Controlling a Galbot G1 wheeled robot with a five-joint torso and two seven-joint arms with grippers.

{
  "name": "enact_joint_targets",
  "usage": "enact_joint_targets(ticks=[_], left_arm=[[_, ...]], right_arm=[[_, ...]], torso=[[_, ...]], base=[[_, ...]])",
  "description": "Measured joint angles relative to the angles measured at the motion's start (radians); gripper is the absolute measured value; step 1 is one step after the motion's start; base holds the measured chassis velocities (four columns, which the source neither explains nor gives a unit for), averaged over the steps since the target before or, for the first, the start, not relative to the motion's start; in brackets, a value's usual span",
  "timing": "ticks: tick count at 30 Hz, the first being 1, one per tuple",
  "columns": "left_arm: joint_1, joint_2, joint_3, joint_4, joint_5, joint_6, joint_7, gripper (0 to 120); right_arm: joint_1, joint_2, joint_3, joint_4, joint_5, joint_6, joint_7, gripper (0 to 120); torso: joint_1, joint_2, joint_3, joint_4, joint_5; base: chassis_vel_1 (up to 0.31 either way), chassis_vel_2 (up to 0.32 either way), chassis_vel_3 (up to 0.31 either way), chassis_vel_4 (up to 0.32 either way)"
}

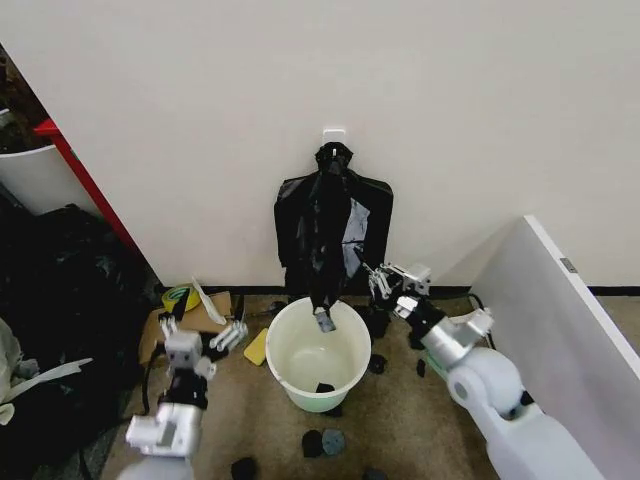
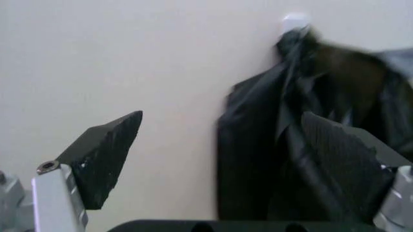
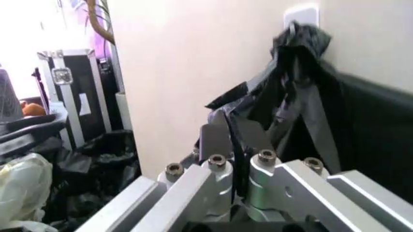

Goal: Place the garbage bag over the trash bin.

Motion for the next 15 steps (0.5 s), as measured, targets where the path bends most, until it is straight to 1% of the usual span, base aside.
enact_joint_targets(ticks=[2, 3, 5, 6, 7, 9, 11, 13, 14, 15], left_arm=[[-0.048, 0.079, 0.022, -0.005, -0.088, 0.013, 0.028, 97], [-0.059, 0.106, 0.028, -0.011, -0.115, 0.015, 0.04, 97], [-0.089, 0.15, 0.045, -0.017, -0.16, 0.025, 0.056, 96], [-0.089, 0.15, 0.045, -0.017, -0.16, 0.025, 0.056, 96], [-0.123, 0.167, 0.068, -0.011, -0.179, 0.038, 0.06, 96], [-0.212, 0.185, 0.134, 0.028, -0.196, 0.062, 0.061, 94], [-0.294, 0.191, 0.198, 0.072, -0.208, 0.079, 0.06, 93], [-0.372, 0.204, 0.267, 0.11, -0.224, 0.093, 0.052, 92], [-0.372, 0.204, 0.267, 0.11, -0.224, 0.093, 0.052, 92], [-0.396, 0.21, 0.288, 0.123, -0.226, 0.095, 0.048, 92]], right_arm=[[-0.011, -0.001, 0.007, 0.012, -0.006, 0.0, -0.005, 0], [-0.006, -0.002, -0.002, 0.011, -0.009, 0.001, -0.006, 0], [0.011, -0.001, -0.024, 0.003, -0.016, 0.004, -0.009, 0], [0.011, -0.001, -0.024, 0.003, -0.016, 0.004, -0.009, 0], [0.014, 0.001, -0.029, -0.001, -0.021, 0.006, -0.011, 0], [0.012, 0.01, -0.029, -0.006, -0.035, 0.011, -0.016, 0], [0.007, 0.016, -0.023, -0.008, -0.04, 0.015, -0.017, 0], [0.003, 0.017, -0.014, -0.005, -0.041, 0.015, -0.017, 0], [0.003, 0.017, -0.014, -0.005, -0.041, 0.015, -0.017, 0], [0.002, 0.017, -0.01, -0.003, -0.041, 0.015, -0.017, 0]], torso=[[0.0, 0.0, 0.0, -0.0004, 0.0], [0.0, 0.0, 0.0, -0.0003, 0.0003], [0.0, 0.0, 0.0, 0.0014, 0.0006], [0.0, 0.0, 0.0, 0.0014, 0.0006], [0.0, 0.0, 0.0, 0.0017, 0.0007], [0.0, 0.0, 0.0, 0.0005, 0.0], [0.0, 0.0, 0.0, -0.0003, 0.0001], [0.0, 0.0, 0.0, -0.0003, 0.0002], [0.0, 0.0, 0.0, -0.0003, 0.0002], [0.0, 0.0, 0.0, -0.0001, 0.0003]], base=[[0.0, 0.0, 0.0, 0.0], [0.0, 0.0, 0.0, 0.0], [0.0, 0.0, 0.0, 0.0], [0.0, 0.0, 0.0, 0.0], [0.0, 0.0, 0.0, 0.0], [0.0, 0.0, 0.0, 0.0], [0.0, 0.0, 0.0, 0.0], [0.0, 0.0, 0.0, 0.0], [0.0, 0.0, 0.0, 0.0], [0.0, 0.0, 0.0, 0.0]])
